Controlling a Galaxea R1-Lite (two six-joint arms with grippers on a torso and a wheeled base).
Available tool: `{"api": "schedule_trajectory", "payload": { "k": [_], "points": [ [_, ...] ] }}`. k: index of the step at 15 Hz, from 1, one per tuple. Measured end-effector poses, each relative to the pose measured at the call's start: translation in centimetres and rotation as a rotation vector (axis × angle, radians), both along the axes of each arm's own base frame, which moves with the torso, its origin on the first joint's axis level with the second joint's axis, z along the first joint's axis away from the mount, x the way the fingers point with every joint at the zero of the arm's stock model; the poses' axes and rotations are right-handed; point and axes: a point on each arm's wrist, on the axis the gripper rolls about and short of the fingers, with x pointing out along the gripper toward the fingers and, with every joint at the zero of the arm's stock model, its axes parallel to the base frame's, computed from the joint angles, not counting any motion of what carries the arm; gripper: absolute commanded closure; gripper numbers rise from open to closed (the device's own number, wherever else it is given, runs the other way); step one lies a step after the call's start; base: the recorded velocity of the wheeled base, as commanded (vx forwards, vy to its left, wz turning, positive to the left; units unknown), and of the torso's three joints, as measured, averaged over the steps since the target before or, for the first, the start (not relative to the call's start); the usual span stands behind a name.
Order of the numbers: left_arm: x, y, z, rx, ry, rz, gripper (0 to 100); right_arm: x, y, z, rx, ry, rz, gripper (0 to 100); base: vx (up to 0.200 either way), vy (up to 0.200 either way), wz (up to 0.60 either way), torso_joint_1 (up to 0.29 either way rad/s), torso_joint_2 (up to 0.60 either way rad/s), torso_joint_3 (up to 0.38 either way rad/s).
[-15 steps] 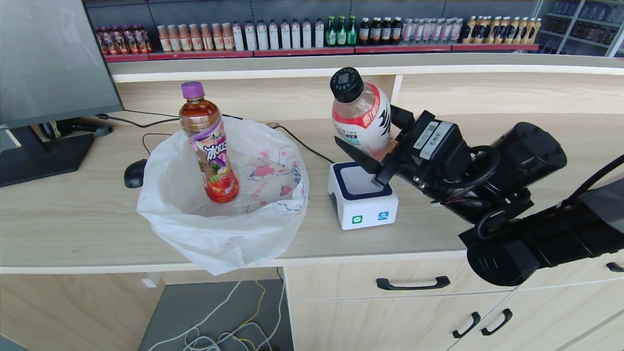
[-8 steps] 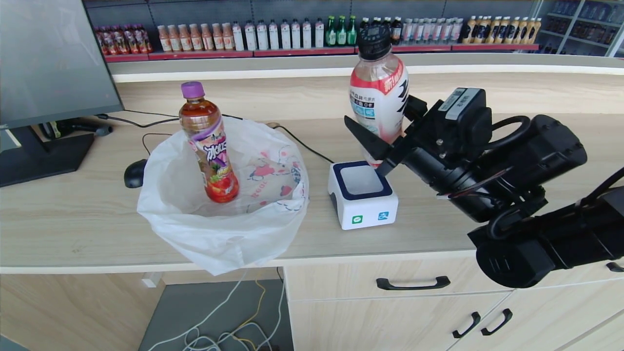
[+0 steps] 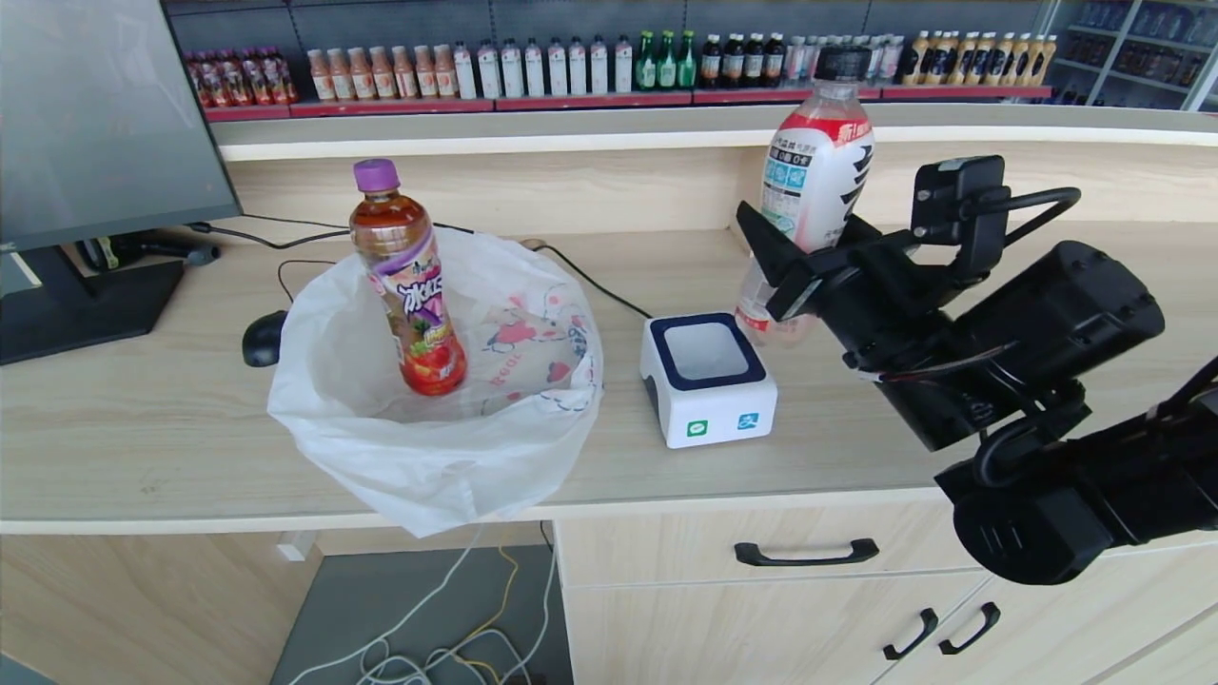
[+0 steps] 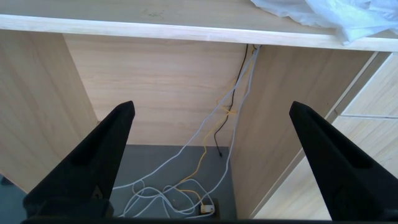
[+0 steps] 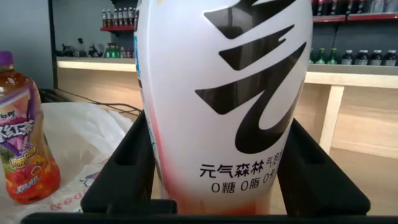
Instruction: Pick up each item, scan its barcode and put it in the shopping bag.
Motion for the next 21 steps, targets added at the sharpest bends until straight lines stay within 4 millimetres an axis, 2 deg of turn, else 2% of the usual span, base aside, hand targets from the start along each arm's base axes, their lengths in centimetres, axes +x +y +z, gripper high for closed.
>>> {"api": "schedule_trajectory", "payload": {
  "k": [8,15,21],
  "points": [
    [0.0,0.0,0.0,-0.001,0.001,0.0,0,1.3,-1.4,0.1,0.037,0.008,-0.036,100,0.0,0.2,0.0,0.004,0.0,0.002],
    [0.0,0.0,0.0,-0.001,0.0,0.0,0,1.6,-1.6,0.9,0.063,-0.019,-0.034,100,0.0,0.2,0.0,-0.002,0.0,0.002],
    [0.0,0.0,0.0,0.001,0.001,-0.001,0,1.4,-0.2,0.4,0.057,-0.005,0.004,100,0.0,0.0,0.0,0.0,0.0,0.0]
  ]
}}
